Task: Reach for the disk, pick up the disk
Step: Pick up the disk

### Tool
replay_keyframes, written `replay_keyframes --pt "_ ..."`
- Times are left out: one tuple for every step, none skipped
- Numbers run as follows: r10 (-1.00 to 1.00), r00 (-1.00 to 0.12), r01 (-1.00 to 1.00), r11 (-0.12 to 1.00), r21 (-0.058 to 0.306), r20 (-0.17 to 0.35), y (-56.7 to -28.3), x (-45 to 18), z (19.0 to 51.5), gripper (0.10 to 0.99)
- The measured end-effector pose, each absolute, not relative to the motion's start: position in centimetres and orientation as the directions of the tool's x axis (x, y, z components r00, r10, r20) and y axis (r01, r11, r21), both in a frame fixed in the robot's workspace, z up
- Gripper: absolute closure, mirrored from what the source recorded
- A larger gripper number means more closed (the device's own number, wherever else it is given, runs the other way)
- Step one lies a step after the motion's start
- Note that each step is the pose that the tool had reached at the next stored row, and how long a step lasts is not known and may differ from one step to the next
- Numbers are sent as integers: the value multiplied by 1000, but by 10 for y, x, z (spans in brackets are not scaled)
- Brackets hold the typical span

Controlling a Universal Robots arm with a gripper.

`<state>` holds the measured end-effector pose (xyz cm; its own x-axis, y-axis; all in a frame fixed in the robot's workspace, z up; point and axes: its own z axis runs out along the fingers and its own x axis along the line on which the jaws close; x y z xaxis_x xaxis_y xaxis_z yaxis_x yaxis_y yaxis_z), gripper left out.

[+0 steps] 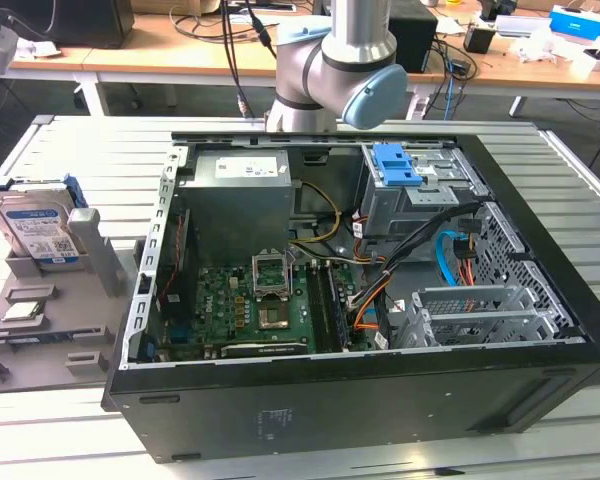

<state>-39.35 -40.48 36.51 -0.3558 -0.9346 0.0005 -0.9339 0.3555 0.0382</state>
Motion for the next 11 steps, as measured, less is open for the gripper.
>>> replay_keyframes --pt "-937 -350 -936 350 38 0 -405 -394 365 980" --pt "-938 -346 -938 346 38 1 -405 -394 365 980" --pt "-941 -339 -940 338 38 0 -405 -394 365 980" --pt "-943 -332 -943 332 38 0 -405 -394 365 980" --pt "-945 -328 -944 327 38 0 -405 -394 365 980" --pt "-947 -320 -947 320 38 1 -405 -394 365 980" --pt "-949 -314 -949 314 38 0 -405 -394 365 980" --pt "-952 -308 -951 307 38 0 -405 -394 365 980" --pt "-953 -303 -952 303 38 0 -405 -394 365 980" --pt "-955 -298 -954 298 38 1 -405 -394 365 980" --pt "-956 -293 -955 293 38 1 -405 -394 365 980"
